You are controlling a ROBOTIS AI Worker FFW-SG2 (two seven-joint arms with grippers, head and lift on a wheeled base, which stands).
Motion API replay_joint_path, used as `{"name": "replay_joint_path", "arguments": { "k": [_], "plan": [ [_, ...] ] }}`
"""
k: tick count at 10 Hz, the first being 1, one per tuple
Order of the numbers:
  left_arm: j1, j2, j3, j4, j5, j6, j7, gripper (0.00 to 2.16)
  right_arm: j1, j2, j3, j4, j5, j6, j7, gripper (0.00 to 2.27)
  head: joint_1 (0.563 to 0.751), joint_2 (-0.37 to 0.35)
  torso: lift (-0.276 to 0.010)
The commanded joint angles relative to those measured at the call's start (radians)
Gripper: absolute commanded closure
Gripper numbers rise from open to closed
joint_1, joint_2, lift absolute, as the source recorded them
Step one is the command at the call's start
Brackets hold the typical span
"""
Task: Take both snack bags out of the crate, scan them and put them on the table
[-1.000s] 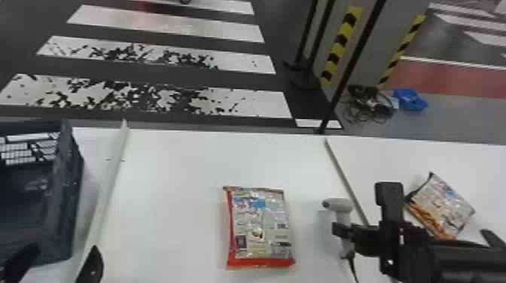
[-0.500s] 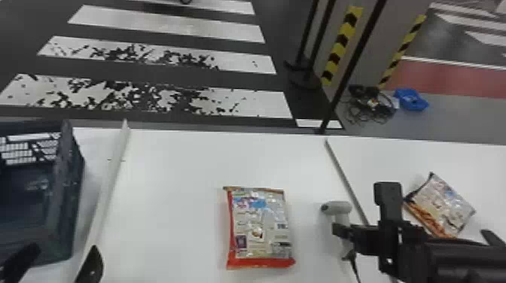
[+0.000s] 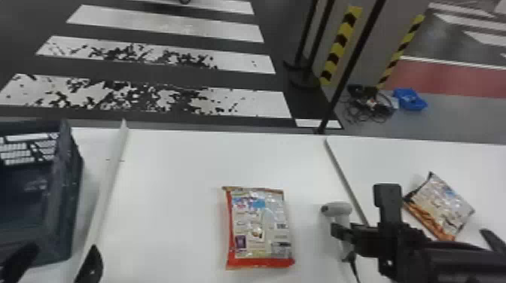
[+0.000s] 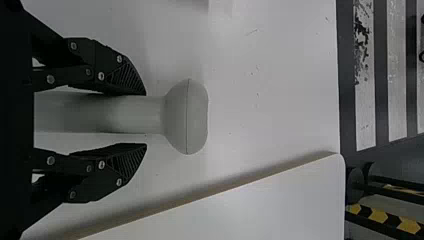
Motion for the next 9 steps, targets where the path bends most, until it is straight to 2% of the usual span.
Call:
{"name": "replay_joint_path", "arguments": {
  "k": [1, 4, 6, 9],
  "plan": [
    [0.001, 0.0, 0.0, -0.003, 0.0, 0.001, 0.0, 0.14, 0.013, 0.0, -0.002, -0.033, 0.001, 0.0, -0.009, 0.0, 0.695, -0.224, -0.093],
    [0.003, 0.002, 0.0, -0.004, 0.0, -0.003, 0.0, 0.14, 0.073, 0.006, -0.05, -0.162, -0.027, 0.049, -0.03, 0.06, 0.695, -0.233, -0.093],
    [0.001, 0.003, -0.002, -0.004, 0.0, -0.003, 0.0, 0.14, 0.14, 0.02, -0.105, -0.273, -0.131, 0.108, -0.015, 0.04, 0.695, -0.245, -0.093],
    [0.001, 0.005, -0.002, -0.001, 0.0, -0.003, 0.001, 0.14, 0.185, 0.052, -0.12, -0.351, -0.238, 0.203, 0.091, 0.05, 0.695, -0.202, -0.093]
  ]
}}
